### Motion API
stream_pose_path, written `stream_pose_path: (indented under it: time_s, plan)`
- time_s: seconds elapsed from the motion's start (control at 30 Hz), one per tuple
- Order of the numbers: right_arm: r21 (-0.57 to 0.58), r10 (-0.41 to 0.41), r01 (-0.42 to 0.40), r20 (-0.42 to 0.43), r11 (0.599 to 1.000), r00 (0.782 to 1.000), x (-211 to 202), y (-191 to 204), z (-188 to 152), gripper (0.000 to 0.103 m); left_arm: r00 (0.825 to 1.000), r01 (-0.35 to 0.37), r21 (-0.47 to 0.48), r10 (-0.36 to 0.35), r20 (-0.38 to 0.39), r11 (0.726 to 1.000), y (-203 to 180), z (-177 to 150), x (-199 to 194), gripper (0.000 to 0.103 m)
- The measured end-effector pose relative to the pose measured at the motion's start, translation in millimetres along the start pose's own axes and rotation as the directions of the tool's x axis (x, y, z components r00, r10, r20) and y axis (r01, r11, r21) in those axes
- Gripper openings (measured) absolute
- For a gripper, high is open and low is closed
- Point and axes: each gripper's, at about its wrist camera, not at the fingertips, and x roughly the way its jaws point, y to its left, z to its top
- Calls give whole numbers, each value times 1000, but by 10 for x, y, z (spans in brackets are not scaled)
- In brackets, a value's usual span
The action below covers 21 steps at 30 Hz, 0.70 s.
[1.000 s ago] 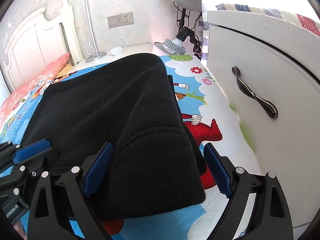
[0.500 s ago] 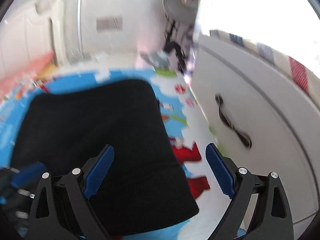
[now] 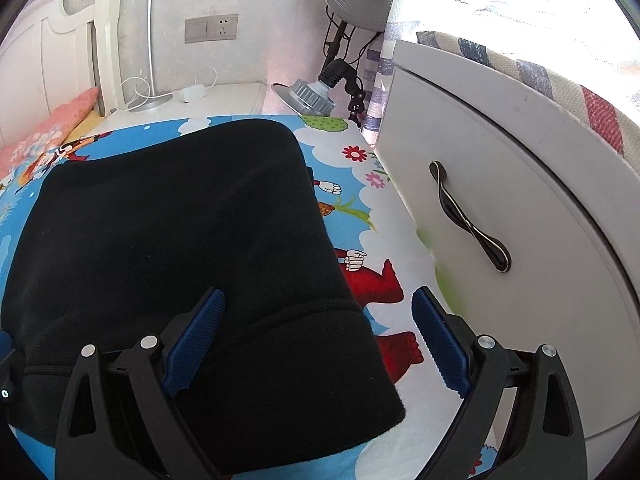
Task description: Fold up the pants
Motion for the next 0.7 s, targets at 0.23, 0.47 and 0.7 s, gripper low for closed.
stream_pose_path:
  time_s: [0.23, 0.47, 0.7]
  plan:
    - [1, 50, -50, 17, 999, 999, -307, 118, -68, 89, 1000, 0, -2, 0, 6, 1000, 15, -29, 1, 43]
    - [-26, 34, -34, -5, 999, 999, -324, 227, -146, 91, 1000, 2, 0, -2, 5, 1000, 33, -53, 4, 43]
    - [-48, 18, -19, -6, 999, 1000, -277, 234, -223, 91, 999, -39, 31, 38, 39, 999, -36, 2, -106, 47]
